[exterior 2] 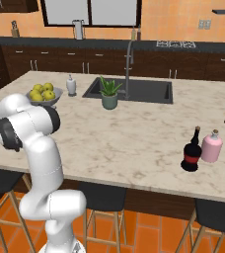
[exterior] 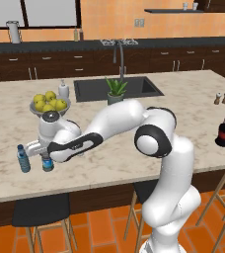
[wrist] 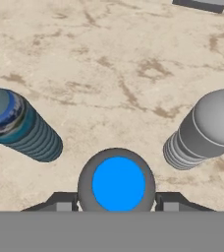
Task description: Move the plastic bottles in the middle to the plastics group, and the glass bottles in the middle to the glass group.
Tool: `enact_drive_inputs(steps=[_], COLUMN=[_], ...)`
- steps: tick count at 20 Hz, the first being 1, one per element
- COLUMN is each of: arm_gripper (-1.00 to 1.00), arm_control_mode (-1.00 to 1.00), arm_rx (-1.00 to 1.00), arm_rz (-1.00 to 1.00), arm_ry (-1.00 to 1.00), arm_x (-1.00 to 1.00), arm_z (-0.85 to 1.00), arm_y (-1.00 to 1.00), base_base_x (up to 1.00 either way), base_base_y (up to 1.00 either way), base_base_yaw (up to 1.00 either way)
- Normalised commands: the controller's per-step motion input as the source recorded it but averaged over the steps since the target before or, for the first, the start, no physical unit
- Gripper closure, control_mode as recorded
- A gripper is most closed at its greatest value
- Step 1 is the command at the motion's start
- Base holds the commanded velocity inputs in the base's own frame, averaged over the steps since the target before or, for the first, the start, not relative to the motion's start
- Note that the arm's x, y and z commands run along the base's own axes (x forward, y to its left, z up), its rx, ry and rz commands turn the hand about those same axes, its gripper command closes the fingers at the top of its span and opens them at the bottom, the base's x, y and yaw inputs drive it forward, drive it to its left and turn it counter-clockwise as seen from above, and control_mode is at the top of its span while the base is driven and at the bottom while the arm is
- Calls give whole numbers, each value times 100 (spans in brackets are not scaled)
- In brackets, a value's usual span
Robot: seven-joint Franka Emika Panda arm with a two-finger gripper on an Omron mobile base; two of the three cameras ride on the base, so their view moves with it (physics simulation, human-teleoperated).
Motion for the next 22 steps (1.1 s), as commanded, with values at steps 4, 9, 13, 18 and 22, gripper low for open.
enact_drive_inputs(steps=[4, 9, 13, 18, 22], arm_gripper=[-100, -100, -100, -100, -100], arm_control_mode=[-100, -100, -100, -100, -100], arm_rx=[0, 0, 0, 7, 11], arm_rz=[0, 0, 0, -2, -1], arm_ry=[0, 0, 1, 0, 0], arm_x=[0, 0, 0, -7, -40], arm_z=[0, 0, 15, 87, 84], arm_y=[0, 0, -1, -19, -66], base_base_x=[0, 0, 0, 0, 0], base_base_y=[0, 0, 0, 0, 0], base_base_yaw=[0, 0, 0, 0, 0])
